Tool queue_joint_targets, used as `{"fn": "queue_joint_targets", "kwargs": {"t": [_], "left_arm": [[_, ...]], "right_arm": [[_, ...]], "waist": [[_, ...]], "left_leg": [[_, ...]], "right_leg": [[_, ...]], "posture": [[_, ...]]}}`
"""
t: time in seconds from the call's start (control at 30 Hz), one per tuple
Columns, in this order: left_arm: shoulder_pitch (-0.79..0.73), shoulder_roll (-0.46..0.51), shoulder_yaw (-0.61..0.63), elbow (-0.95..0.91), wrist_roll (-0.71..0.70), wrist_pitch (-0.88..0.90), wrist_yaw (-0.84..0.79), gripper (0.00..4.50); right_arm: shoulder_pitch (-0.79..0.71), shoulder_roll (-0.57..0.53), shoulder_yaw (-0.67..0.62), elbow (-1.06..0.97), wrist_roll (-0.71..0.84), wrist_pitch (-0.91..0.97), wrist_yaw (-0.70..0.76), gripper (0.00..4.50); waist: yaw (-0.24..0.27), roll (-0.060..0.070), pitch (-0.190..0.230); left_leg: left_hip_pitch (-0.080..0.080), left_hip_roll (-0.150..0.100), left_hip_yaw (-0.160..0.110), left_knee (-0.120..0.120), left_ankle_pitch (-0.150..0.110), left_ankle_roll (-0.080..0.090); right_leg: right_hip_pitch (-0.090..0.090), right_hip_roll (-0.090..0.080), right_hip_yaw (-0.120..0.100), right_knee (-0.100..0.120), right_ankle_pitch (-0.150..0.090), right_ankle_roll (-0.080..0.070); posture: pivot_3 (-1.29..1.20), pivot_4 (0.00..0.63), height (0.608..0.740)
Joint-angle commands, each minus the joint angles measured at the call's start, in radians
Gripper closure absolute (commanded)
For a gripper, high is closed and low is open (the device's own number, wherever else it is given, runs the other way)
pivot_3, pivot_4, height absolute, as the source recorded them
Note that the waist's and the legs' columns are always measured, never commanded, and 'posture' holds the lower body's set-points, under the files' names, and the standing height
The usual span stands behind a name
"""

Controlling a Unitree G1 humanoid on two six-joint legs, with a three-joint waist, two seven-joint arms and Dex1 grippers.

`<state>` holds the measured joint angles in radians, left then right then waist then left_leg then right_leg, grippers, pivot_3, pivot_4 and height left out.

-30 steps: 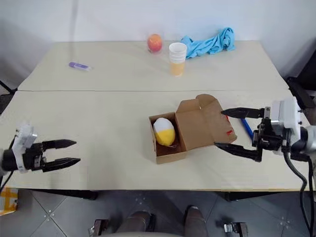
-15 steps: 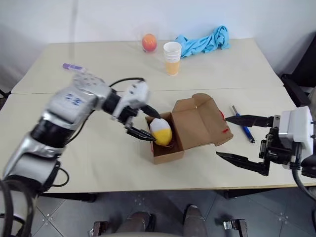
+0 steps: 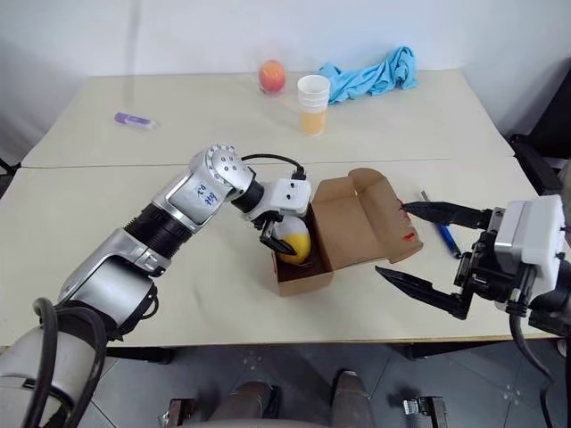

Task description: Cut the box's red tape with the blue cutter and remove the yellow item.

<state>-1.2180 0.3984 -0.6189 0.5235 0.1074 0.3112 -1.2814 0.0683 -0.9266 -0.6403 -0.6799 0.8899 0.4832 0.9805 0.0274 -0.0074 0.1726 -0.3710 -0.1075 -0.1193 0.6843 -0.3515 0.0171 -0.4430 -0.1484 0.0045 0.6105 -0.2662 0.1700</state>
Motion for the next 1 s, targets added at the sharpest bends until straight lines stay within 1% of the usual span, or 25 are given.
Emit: {"fn": "queue_joint_targets", "kwargs": {"t": [0.03, 0.13, 0.17, 0.2, 0.23, 0.3, 0.4, 0.43, 0.47, 0.5, 0.53, 0.57, 0.63, 0.73, 0.8, 0.9, 1.0], "left_arm": [[-0.034, -0.011, 0.005, 0.034, 0.047, -0.050, -0.009, 1.48], [-0.030, -0.039, 0.034, 0.049, 0.039, -0.069, -0.004, 2.31], [-0.029, -0.049, 0.057, 0.054, 0.025, -0.075, 0.003, 2.66], [-0.028, -0.057, 0.080, 0.054, 0.008, -0.066, 0.003, 2.79], [-0.024, -0.062, 0.109, 0.051, -0.019, -0.063, -0.008, 3.20], [-0.016, -0.065, 0.175, 0.049, -0.078, -0.021, -0.026, 3.70], [-0.007, -0.070, 0.237, 0.060, -0.120, -0.013, -0.031, 4.40], [-0.004, -0.100, 0.368, 0.093, -0.224, 0.000, 0.023, 4.49], [-0.001, -0.123, 0.466, 0.116, -0.300, 0.011, 0.062, 4.49], [0.021, -0.127, 0.579, 0.128, -0.382, -0.041, 0.090, 4.49], [0.058, -0.109, 0.672, 0.117, -0.446, -0.060, 0.101, 4.49], [0.101, -0.083, 0.732, 0.091, -0.478, -0.077, 0.115, 4.49], [0.157, -0.049, 0.788, 0.056, -0.496, -0.078, 0.160, 4.49], [0.329, 0.061, 0.875, -0.013, -0.461, -0.139, 0.269, 4.49], [0.441, 0.116, 0.950, -0.058, -0.469, -0.155, 0.347, 4.49], [0.641, 0.192, 1.069, -0.107, -0.463, -0.199, 0.464, 4.49], [0.777, 0.225, 1.125, -0.144, -0.465, -0.194, 0.542, 4.49]], "right_arm": [[0.005, 0.002, -0.038, -0.019, 0.014, -0.015, -0.007, 0.00], [0.000, 0.004, -0.029, -0.009, 0.000, -0.027, -0.009, 0.00], [-0.003, 0.005, -0.024, -0.005, -0.004, -0.029, -0.011, 0.00], [-0.005, 0.006, -0.020, -0.002, -0.009, -0.032, -0.012, 0.00], [-0.009, 0.006, -0.015, 0.001, -0.013, -0.035, -0.012, 0.00], [-0.019, 0.008, -0.007, 0.008, -0.017, -0.041, -0.018, 0.00], [-0.029, 0.010, 0.000, 0.016, -0.018, -0.046, -0.026, 0.00], [-0.037, 0.019, 0.008, 0.023, -0.021, -0.050, -0.037, 0.00], [-0.043, 0.026, 0.013, 0.027, -0.022, -0.053, -0.045, 0.00], [-0.049, 0.038, 0.025, 0.029, -0.020, -0.053, -0.054, 0.00], [-0.061, 0.051, 0.042, 0.029, -0.017, -0.053, -0.067, 0.00], [-0.074, 0.065, 0.061, 0.029, -0.009, -0.051, -0.079, 0.00], [-0.094, 0.081, 0.087, 0.030, -0.005, -0.053, -0.094, 0.00], [-0.156, 0.119, 0.184, 0.041, -0.026, -0.075, -0.099, 0.00], [-0.200, 0.152, 0.250, 0.057, -0.045, -0.093, -0.099, 0.00], [-0.281, 0.217, 0.363, 0.096, -0.089, -0.132, -0.088, 0.00], [-0.337, 0.273, 0.437, 0.151, -0.126, -0.168, -0.069, 0.00]], "waist": [[0.000, 0.000, 0.000], [0.000, 0.000, 0.000], [0.000, 0.000, 0.000], [0.002, 0.000, 0.000], [0.002, 0.000, 0.000], [0.000, 0.000, 0.000], [-0.001, 0.000, 0.000], [-0.001, 0.000, 0.000], [-0.001, 0.000, 0.000], [-0.001, 0.000, 0.000], [-0.005, 0.000, 0.000], [-0.009, 0.000, 0.000], [-0.026, 0.000, 0.000], [-0.036, 0.001, -0.001], [-0.038, 0.001, -0.001], [-0.036, 0.000, -0.001], [-0.022, -0.001, -0.001]], "left_leg": [[0.000, 0.000, 0.000, 0.000, 0.000, 0.000], [0.000, 0.000, 0.000, 0.000, 0.000, 0.000], [0.000, 0.000, 0.000, 0.000, 0.000, 0.000], [0.000, 0.000, 0.000, 0.000, 0.000, 0.000], [0.000, 0.000, 0.000, 0.000, 0.000, 0.000], [0.000, 0.000, 0.000, 0.001, 0.000, 0.000], [0.000, 0.000, 0.000, 0.001, 0.000, 0.000], [0.000, 0.000, 0.000, 0.001, 0.000, 0.000], [0.000, 0.000, 0.000, 0.001, 0.000, 0.000], [0.000, 0.002, -0.001, 0.001, 0.000, 0.000], [0.000, 0.002, -0.001, 0.002, 0.000, 0.000], [0.000, 0.002, -0.001, 0.002, 0.000, 0.000], [0.002, 0.003, -0.001, 0.000, 0.000, 0.000], [0.005, 0.002, -0.001, -0.001, 0.000, -0.001], [0.005, 0.002, -0.002, 0.000, 0.000, -0.001], [0.004, 0.001, -0.004, 0.000, 0.000, -0.001], [0.004, 0.000, -0.005, 0.001, 0.000, -0.001]], "right_leg": [[0.000, 0.000, 0.000, 0.000, 0.000, 0.000], [0.000, 0.000, 0.000, 0.000, 0.000, 0.000], [0.000, 0.000, 0.000, 0.000, 0.000, 0.000], [0.000, 0.000, 0.000, 0.000, 0.000, 0.000], [0.000, 0.000, 0.000, 0.000, 0.000, 0.000], [0.000, 0.000, 0.000, 0.001, 0.000, 0.000], [0.000, 0.000, 0.000, 0.001, 0.000, 0.000], [0.000, 0.000, 0.000, 0.001, 0.000, 0.000], [0.000, 0.000, 0.000, 0.001, 0.000, 0.000], [0.000, 0.000, 0.000, 0.002, 0.000, 0.000], [0.000, 0.000, 0.000, 0.002, 0.000, 0.000], [-0.001, -0.001, 0.000, 0.002, 0.000, 0.000], [-0.002, 0.000, 0.000, 0.002, 0.000, 0.000], [-0.002, 0.000, 0.000, 0.003, 0.000, 0.000], [-0.002, 0.000, 0.000, 0.004, 0.000, 0.000], [-0.003, 0.000, 0.000, 0.004, 0.000, 0.000], [-0.003, 0.000, -0.001, 0.004, 0.001, -0.001]], "posture": [[0.00, 0.150, 0.740], [0.00, 0.150, 0.740], [0.00, 0.150, 0.740], [0.00, 0.150, 0.740], [0.00, 0.150, 0.740], [0.00, 0.150, 0.740], [0.00, 0.150, 0.740], [0.00, 0.150, 0.740], [0.00, 0.150, 0.740], [0.00, 0.150, 0.740], [0.00, 0.150, 0.740], [0.00, 0.150, 0.740], [0.00, 0.150, 0.740], [0.00, 0.150, 0.740], [0.00, 0.150, 0.740], [0.00, 0.150, 0.740], [0.00, 0.150, 0.740]]}}
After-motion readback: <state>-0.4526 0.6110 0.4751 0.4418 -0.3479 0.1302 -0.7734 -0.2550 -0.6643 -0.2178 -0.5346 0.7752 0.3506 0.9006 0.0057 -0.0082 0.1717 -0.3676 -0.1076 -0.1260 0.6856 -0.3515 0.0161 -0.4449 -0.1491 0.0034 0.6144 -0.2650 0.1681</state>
